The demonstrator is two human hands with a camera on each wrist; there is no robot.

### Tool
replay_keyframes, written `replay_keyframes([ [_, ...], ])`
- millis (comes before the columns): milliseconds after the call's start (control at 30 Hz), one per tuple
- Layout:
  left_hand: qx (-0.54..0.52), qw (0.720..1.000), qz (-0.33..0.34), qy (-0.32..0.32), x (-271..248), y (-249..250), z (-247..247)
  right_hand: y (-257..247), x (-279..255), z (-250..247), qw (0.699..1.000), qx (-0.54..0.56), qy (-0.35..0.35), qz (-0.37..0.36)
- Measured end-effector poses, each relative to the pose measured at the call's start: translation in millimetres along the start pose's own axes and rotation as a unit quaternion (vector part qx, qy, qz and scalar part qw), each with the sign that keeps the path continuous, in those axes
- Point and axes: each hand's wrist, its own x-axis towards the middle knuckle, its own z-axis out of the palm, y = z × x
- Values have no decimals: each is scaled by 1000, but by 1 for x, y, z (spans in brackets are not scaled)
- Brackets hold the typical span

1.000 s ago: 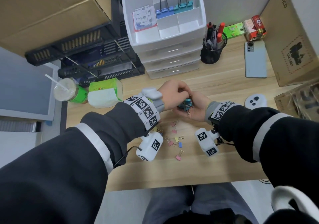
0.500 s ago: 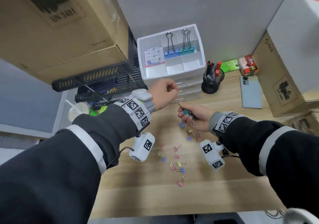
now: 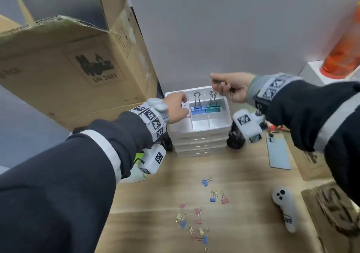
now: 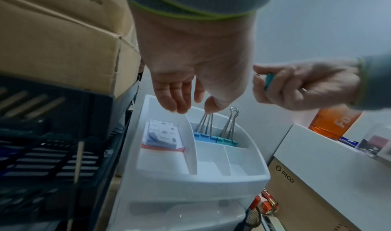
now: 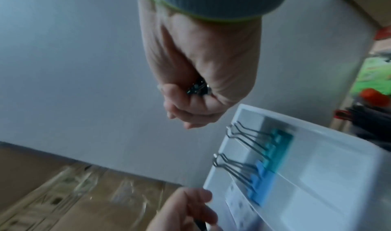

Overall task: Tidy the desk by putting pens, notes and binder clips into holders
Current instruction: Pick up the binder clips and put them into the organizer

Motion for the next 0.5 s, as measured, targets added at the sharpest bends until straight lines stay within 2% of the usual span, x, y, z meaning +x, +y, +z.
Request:
replay_keyframes([
  [100, 0, 1000, 4, -10, 13, 4, 0, -35, 20, 5, 998, -38, 40, -2],
  [200, -1, 999, 28, -18, 25, 5, 2, -54, 46, 13, 994, -82, 58, 32],
  [333, -9, 997, 75, -31, 34, 5, 6, -57, 72, 21, 989, -96, 56, 100],
  [500, -54, 994, 96, 0, 41, 3, 5, -51, 75, 36, 979, -120, 53, 153],
])
